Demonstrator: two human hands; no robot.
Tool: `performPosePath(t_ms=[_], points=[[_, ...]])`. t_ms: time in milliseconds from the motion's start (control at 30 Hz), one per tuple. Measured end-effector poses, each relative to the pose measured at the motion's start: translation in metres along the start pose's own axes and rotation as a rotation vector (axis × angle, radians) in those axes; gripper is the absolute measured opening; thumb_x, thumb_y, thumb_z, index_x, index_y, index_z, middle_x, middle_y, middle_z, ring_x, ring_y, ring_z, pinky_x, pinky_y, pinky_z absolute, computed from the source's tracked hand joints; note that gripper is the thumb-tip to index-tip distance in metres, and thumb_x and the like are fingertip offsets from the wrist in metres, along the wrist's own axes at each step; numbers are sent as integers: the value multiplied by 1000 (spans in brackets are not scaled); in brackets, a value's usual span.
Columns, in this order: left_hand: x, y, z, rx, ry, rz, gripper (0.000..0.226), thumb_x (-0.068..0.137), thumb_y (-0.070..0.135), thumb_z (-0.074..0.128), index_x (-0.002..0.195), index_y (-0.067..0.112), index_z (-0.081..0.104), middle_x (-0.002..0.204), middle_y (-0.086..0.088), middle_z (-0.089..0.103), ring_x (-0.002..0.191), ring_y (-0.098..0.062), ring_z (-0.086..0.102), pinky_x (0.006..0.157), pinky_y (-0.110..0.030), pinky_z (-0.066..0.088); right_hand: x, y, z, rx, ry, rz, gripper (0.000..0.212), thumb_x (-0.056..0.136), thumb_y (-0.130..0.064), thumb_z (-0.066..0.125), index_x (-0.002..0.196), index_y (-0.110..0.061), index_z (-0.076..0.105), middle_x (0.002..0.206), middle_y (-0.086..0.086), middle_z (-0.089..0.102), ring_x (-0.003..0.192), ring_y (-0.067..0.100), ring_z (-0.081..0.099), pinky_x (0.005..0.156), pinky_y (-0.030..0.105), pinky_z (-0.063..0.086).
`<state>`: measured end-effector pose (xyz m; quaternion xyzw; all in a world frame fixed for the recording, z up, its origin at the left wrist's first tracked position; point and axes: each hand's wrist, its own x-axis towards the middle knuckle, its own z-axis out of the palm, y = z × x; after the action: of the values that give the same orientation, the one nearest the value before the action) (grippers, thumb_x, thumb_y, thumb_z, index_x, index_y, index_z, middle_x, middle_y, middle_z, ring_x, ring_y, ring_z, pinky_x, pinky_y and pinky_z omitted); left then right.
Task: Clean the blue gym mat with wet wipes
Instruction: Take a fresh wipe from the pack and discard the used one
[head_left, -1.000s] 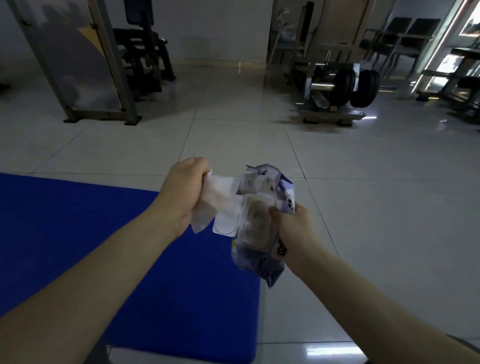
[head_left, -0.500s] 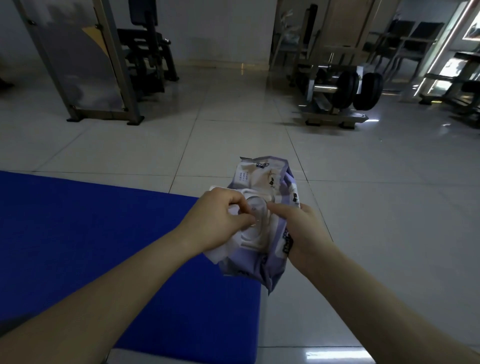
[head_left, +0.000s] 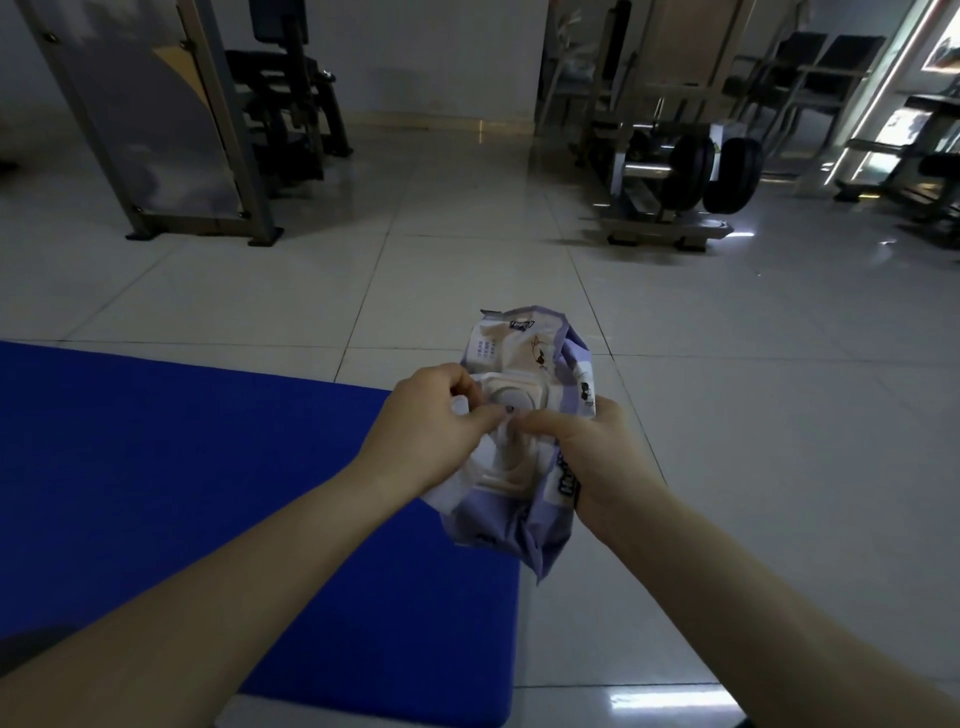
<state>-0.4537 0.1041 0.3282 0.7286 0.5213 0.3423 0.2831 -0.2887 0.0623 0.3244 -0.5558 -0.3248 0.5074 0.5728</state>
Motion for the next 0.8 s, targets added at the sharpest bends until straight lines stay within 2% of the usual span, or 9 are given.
performPosePath(t_ms=[167, 300, 367, 433, 500, 567, 633, 700, 800], points=[[5, -5, -13, 235, 145, -70, 60, 71, 69, 76, 104, 29, 46, 82, 17, 51, 73, -1, 51, 55, -28, 43, 10, -8, -12, -56, 132, -27, 18, 73, 8, 69, 87, -3, 73, 72, 10, 75, 63, 24, 73, 50, 27, 54], [9, -3, -18, -254, -69, -149, 34, 80, 53, 79, 83, 20, 70, 76, 5, 69, 73, -11, 65, 62, -23, 48, 15, -9, -18, 7, 172, 11, 18, 75, 8, 70, 89, -3, 72, 70, 9, 75, 60, 23, 73, 48, 27, 54], [5, 4, -18, -405, -226, -93, 40, 84, 59, 70, 80, 19, 75, 73, -1, 69, 65, -8, 61, 60, -18, 46, 17, -5, -18, 46, 169, 41, 19, 77, 5, 72, 95, -2, 72, 80, 13, 76, 70, 28, 75, 56, 34, 59], [3, 7, -14, -429, -268, -82, 42, 86, 59, 67, 83, 19, 78, 81, -8, 72, 68, -13, 62, 66, -24, 49, 17, -2, -15, 77, 147, 47, 20, 80, 3, 73, 100, -1, 72, 88, 18, 76, 80, 34, 75, 69, 43, 63], [5, 3, -9, -281, -170, -101, 36, 82, 54, 75, 91, 19, 72, 88, -2, 72, 79, -15, 66, 74, -33, 53, 18, -1, -14, 108, 93, 53, 18, 85, 2, 71, 102, -3, 70, 88, 16, 77, 81, 34, 75, 70, 44, 63], [4, 1, -9, -190, -140, -248, 60, 66, 60, 83, 105, 20, 60, 100, 4, 66, 89, -13, 67, 75, -35, 57, 16, -4, -13, 141, 9, 81, 18, 89, -2, 69, 107, -5, 67, 90, 16, 77, 81, 32, 76, 62, 39, 62], [4, 2, -11, -366, -274, -383, 74, 56, 60, 86, 113, 19, 62, 103, 3, 72, 92, -14, 73, 74, -33, 59, 14, -8, -15, 177, -69, 110, 23, 90, -5, 68, 113, -4, 65, 95, 18, 76, 83, 33, 76, 60, 37, 61], [6, 2, -15, -558, -399, -422, 57, 67, 44, 87, 112, 14, 70, 102, -2, 78, 94, -16, 76, 74, -33, 60, 13, -12, -17, 221, -140, 153, 26, 91, -8, 66, 117, -2, 64, 99, 20, 76, 83, 33, 76, 59, 35, 60], [8, 2, -15, -639, -370, -401, 34, 77, 24, 84, 105, 7, 73, 93, -6, 79, 84, -17, 77, 60, -24, 59, 11, -16, -17, 244, -259, 202, 32, 92, -18, 64, 121, -5, 65, 107, 21, 74, 89, 33, 75, 66, 38, 61]])
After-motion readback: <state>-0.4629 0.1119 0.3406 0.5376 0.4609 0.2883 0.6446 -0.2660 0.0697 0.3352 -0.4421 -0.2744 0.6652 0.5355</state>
